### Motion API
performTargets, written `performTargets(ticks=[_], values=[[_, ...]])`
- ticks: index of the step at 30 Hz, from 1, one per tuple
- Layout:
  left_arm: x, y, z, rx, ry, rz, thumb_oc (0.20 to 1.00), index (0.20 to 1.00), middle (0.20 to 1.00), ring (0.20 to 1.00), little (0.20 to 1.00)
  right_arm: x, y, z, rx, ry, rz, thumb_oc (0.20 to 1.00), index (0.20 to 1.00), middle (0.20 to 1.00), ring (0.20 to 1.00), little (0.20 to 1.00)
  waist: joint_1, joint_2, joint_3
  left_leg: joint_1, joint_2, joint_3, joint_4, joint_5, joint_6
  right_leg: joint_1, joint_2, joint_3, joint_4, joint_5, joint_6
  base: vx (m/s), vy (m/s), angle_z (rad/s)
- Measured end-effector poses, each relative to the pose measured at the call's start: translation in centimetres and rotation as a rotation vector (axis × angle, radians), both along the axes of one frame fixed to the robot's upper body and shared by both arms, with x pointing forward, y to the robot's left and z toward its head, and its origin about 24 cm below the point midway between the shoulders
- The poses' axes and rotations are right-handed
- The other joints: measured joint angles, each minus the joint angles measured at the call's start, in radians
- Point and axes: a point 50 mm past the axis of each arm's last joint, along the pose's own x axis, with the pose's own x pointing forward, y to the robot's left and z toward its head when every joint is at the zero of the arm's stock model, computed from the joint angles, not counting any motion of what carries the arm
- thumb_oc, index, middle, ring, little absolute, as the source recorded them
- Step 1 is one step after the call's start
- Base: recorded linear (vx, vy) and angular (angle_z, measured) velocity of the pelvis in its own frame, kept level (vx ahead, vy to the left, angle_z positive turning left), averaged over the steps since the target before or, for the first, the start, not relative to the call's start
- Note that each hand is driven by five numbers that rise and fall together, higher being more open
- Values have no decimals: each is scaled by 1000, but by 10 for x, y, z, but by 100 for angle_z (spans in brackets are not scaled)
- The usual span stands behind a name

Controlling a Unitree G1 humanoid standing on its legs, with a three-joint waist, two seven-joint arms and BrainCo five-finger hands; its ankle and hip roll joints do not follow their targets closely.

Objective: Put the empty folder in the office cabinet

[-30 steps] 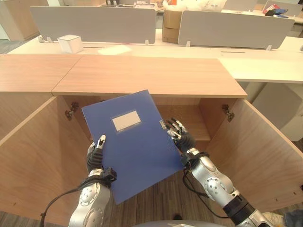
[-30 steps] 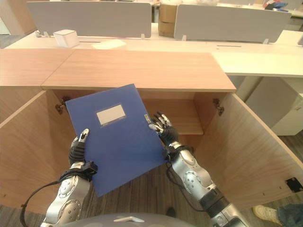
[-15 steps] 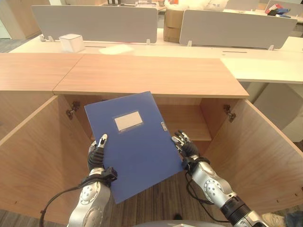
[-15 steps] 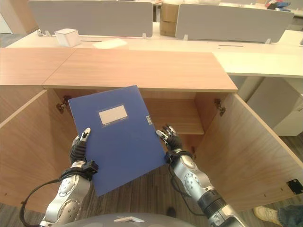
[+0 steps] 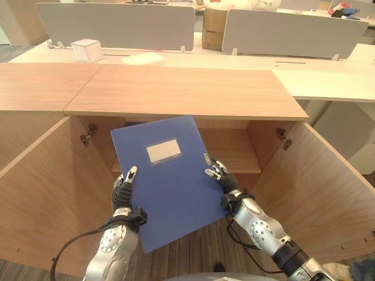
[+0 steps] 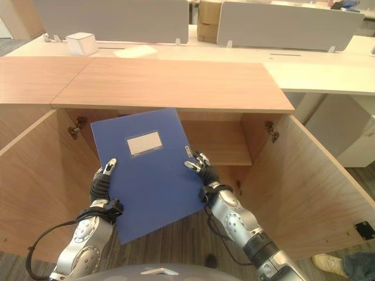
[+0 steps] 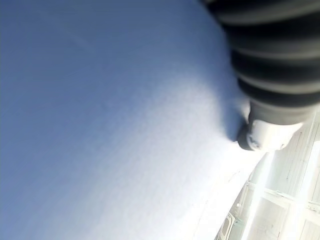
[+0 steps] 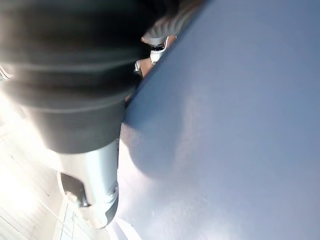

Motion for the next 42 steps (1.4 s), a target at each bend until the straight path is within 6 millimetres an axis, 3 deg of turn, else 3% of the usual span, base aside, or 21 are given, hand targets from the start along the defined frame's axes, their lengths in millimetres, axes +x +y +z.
performTargets(ticks=[9, 24, 25, 26, 27, 28, 29, 40, 41, 42], values=[[1, 4, 2, -21, -11, 21, 200, 200, 200, 200, 200, 6, 5, 17, -15, -107, 112, 1000, 1000, 1000, 1000, 1000, 3, 0, 4, 1, 0, -2, 1, 0, 0, 0, 0, -2, 2, 0, 0, 0, 0, 0], [1, 1, 3, -60, -23, 31, 200, 200, 200, 200, 200, 7, 2, 21, -3, -142, 112, 1000, 1000, 1000, 1000, 1000, 1, 0, 4, 1, 0, -5, 1, 1, 0, 1, -1, -5, 2, 0, 0, 0, 0, 0], [2, 0, 3, -64, -23, 33, 200, 200, 200, 200, 200, 7, 2, 22, 0, -150, 106, 909, 909, 909, 909, 909, 1, 0, 4, 1, 0, -5, 1, 2, 0, 1, -1, -5, 3, 1, 0, 0, 0, 0], [2, 0, 3, -65, -24, 33, 200, 200, 200, 200, 200, 7, 1, 22, 1, -151, 105, 570, 570, 570, 570, 570, 1, 0, 4, 1, 0, -5, 1, 2, 0, 1, -1, -5, 3, 1, 0, 0, 0, 0], [2, 0, 3, -66, -24, 34, 200, 200, 200, 200, 200, 7, 1, 23, 2, -152, 105, 407, 407, 407, 407, 407, 1, 0, 4, 2, 0, -5, 1, 2, 0, 1, -1, -5, 4, 1, 0, 0, 0, 0], [2, 0, 3, -66, -24, 34, 200, 200, 200, 200, 200, 7, 1, 23, 2, -153, 105, 407, 407, 407, 407, 407, 1, 0, 4, 2, 0, -5, 1, 2, 0, 1, -1, -4, 4, 1, -1, 0, 0, 0], [2, 0, 3, -67, -26, 35, 200, 200, 200, 200, 200, 8, 1, 23, 14, -148, 98, 200, 200, 200, 200, 200, 0, 0, 4, 2, 0, -5, 1, 2, 0, 1, -1, -4, 4, 1, -1, 0, 0, 0], [1, -2, 3, -83, -35, 33, 200, 200, 200, 200, 200, 9, -2, 24, 39, -143, 77, 200, 200, 200, 200, 200, -1, 0, 3, 3, 0, -4, 1, 3, -1, 1, 0, -4, 4, 2, -1, 0, 0, 0], [1, -2, 3, -83, -34, 31, 1000, 1000, 1000, 1000, 1000, 8, -3, 23, 39, -139, 75, 200, 200, 200, 200, 200, -1, 0, 3, 3, 0, -4, 1, 3, -1, 2, -1, -4, 4, 2, -1, 0, 0, 0], [1, -2, 3, -89, -31, 31, 1000, 1000, 1000, 1000, 1000, 8, -3, 23, 40, -140, 73, 200, 200, 200, 200, 200, -1, 0, 3, 3, 0, -4, 1, 3, -1, 1, 0, -4, 4, 2, -1, 0, 0, 0]])
